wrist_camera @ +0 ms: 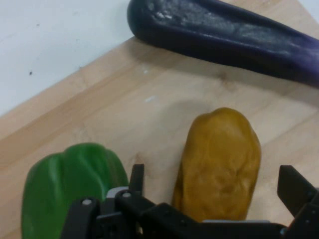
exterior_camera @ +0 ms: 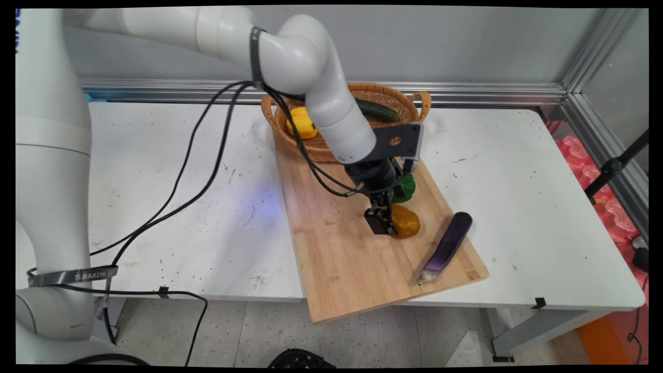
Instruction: Pick up the potato from the cutting board, then place the picked object in the vegetable basket
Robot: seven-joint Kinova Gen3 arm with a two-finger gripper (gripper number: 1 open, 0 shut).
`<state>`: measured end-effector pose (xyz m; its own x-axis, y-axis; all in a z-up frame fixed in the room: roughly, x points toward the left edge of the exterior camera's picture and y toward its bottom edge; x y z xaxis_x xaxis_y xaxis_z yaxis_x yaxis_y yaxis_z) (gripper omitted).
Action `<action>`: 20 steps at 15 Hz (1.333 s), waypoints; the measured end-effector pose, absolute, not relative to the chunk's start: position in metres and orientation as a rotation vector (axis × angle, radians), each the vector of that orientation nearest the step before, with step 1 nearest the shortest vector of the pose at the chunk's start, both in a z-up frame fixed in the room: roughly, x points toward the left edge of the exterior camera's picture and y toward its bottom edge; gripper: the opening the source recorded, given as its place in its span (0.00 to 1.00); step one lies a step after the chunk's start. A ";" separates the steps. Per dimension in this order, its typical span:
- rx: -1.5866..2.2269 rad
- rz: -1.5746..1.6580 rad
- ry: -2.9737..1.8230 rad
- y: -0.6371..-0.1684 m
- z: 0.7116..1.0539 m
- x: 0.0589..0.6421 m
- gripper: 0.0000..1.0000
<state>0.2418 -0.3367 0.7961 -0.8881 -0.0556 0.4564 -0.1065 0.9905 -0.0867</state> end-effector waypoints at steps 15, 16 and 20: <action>-0.015 0.117 -2.695 -0.338 0.812 0.244 0.00; -0.008 0.119 -2.691 -0.337 0.818 0.248 0.00; 0.088 0.151 -2.665 -0.334 0.857 0.271 0.00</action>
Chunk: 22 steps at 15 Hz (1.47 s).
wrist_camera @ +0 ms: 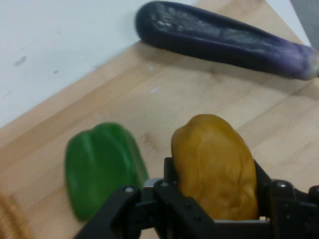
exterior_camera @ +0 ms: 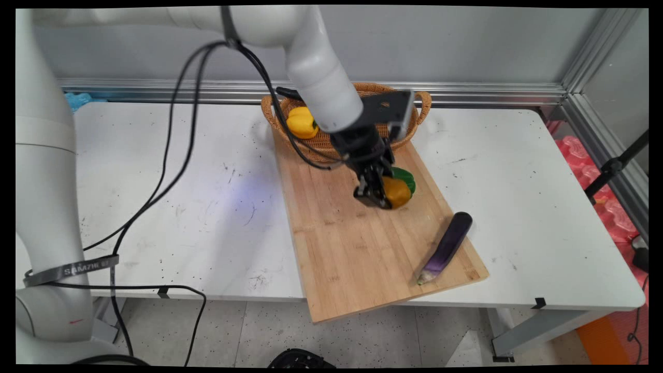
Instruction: Place the picked object in the vegetable basket
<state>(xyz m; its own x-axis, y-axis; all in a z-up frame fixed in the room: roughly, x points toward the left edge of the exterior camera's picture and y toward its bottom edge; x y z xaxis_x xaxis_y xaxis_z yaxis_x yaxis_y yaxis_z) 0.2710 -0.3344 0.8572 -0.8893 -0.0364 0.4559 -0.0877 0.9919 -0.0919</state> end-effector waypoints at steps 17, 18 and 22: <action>0.842 0.358 -2.464 -0.391 0.942 0.385 0.00; 0.861 0.365 -2.459 -0.397 0.939 0.384 0.00; 0.914 0.380 -2.449 -0.424 0.919 0.373 0.00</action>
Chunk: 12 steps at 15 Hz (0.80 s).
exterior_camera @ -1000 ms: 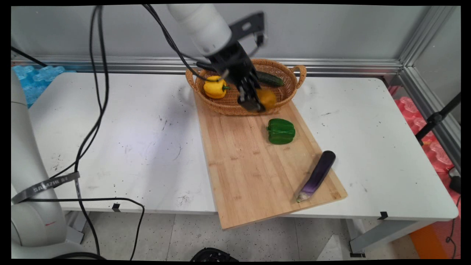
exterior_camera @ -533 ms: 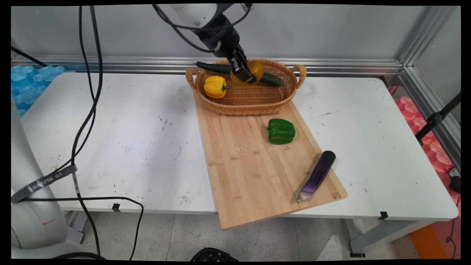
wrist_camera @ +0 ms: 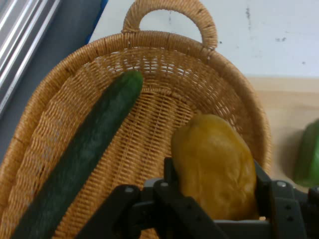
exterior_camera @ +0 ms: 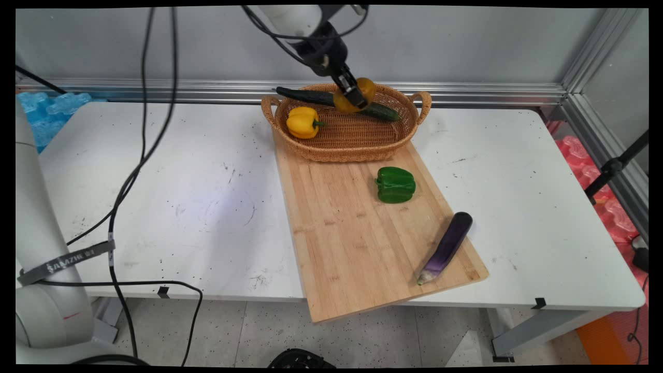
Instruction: Place the picked object in the vegetable basket
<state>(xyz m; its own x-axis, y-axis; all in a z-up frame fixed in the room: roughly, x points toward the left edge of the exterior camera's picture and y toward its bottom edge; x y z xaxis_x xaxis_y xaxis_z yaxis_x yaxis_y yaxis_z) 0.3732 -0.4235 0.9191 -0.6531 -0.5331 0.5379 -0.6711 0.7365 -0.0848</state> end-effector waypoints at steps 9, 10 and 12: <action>0.966 0.366 -2.499 -0.484 0.850 0.331 0.00; 0.971 0.362 -2.508 -0.489 0.841 0.327 0.00; 0.986 0.354 -2.521 -0.499 0.826 0.320 0.00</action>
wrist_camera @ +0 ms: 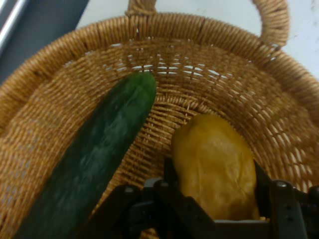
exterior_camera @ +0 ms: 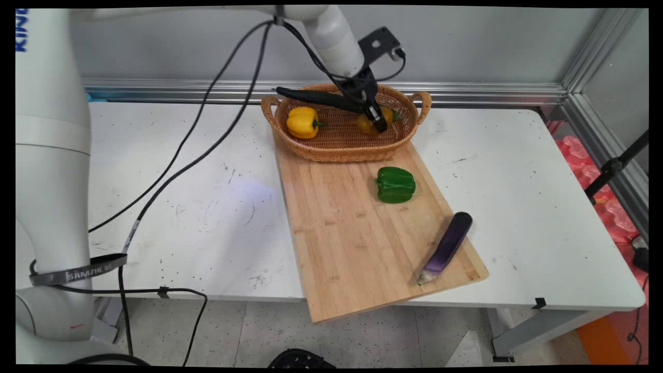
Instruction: Place the picked object in the vegetable basket
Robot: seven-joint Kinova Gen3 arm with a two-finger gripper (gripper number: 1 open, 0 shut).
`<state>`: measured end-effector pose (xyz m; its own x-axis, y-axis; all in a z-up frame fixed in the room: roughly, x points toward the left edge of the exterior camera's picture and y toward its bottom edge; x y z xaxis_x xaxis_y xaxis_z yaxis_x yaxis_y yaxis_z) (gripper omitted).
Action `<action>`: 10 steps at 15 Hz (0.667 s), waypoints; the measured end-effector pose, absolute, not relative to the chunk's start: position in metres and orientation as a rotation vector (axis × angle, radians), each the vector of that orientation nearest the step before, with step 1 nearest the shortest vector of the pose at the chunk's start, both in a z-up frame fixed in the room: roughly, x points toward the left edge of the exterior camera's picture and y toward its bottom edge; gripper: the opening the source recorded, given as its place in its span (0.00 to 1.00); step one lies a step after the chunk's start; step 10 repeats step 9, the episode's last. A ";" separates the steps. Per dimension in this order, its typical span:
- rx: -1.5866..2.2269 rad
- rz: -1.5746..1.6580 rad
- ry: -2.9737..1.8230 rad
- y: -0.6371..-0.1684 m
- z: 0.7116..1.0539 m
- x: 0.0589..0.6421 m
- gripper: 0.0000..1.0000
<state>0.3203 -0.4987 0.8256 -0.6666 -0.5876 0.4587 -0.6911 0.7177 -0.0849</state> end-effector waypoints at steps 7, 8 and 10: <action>0.993 0.335 -2.544 -0.519 0.796 0.307 1.00; 0.987 0.337 -2.540 -0.520 0.797 0.306 1.00; 0.980 0.340 -2.536 -0.521 0.799 0.306 1.00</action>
